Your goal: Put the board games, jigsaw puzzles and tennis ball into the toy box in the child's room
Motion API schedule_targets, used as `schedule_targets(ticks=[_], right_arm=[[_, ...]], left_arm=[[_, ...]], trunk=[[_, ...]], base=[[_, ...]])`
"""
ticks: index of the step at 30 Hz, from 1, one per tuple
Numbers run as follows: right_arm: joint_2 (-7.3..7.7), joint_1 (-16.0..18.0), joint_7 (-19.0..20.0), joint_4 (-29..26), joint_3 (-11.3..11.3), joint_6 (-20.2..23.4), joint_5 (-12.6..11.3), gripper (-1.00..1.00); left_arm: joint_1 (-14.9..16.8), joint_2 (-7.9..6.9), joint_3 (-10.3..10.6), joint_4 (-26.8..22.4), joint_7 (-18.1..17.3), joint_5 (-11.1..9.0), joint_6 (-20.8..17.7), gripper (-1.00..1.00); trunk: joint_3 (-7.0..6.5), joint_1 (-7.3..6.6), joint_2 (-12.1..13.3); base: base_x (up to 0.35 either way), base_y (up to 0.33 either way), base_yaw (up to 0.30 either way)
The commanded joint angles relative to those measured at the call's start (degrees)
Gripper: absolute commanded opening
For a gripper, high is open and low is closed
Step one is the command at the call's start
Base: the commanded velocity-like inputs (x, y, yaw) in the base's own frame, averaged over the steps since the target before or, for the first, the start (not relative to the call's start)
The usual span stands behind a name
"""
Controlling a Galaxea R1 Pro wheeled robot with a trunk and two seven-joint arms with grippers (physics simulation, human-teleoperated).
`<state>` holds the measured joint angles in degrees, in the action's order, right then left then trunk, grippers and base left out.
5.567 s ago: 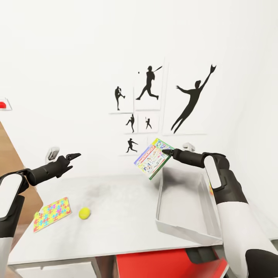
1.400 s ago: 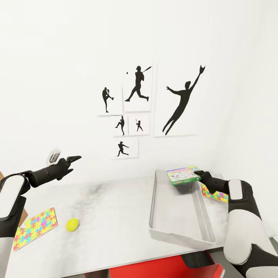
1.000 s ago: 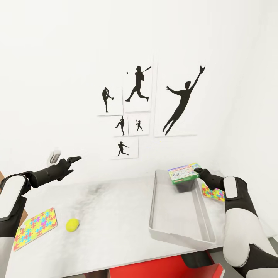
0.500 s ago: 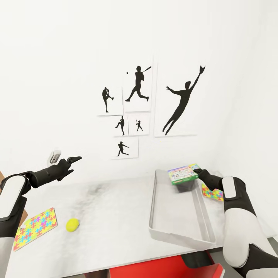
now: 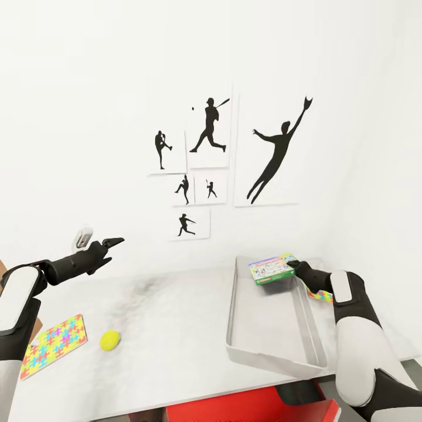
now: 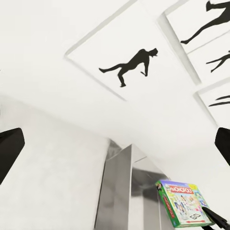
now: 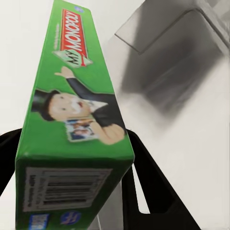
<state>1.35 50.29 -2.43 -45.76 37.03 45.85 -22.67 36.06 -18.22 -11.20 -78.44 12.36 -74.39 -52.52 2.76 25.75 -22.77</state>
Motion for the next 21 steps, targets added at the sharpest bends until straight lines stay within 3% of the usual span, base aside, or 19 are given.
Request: schedule_targets(ticks=[1, 14, 21], right_arm=[[-0.09, 0.07, -0.27, 0.17, 0.11, 0.25, -0.43, -1.0], [-0.36, 0.07, -0.29, 1.65, -1.18, -0.06, -0.45, -1.0], [-0.38, 0.07, -0.36, 1.8, -1.91, -3.36, -0.45, -1.0]], left_arm=[[0.06, 0.0, -0.06, -0.04, 0.56, -0.61, -0.21, 1.0], [0.06, 0.0, -0.07, -0.04, 0.56, -0.6, -0.21, 1.0], [0.06, 0.02, -0.07, -0.04, 0.56, -0.61, -0.21, 1.0]], trunk=[[0.22, 0.04, -0.15], [1.38, 0.04, -0.15], [2.02, 0.04, -0.15]], base=[[0.0, 0.0, 0.0], [0.0, 0.0, 0.0], [0.0, 0.0, 0.0]])
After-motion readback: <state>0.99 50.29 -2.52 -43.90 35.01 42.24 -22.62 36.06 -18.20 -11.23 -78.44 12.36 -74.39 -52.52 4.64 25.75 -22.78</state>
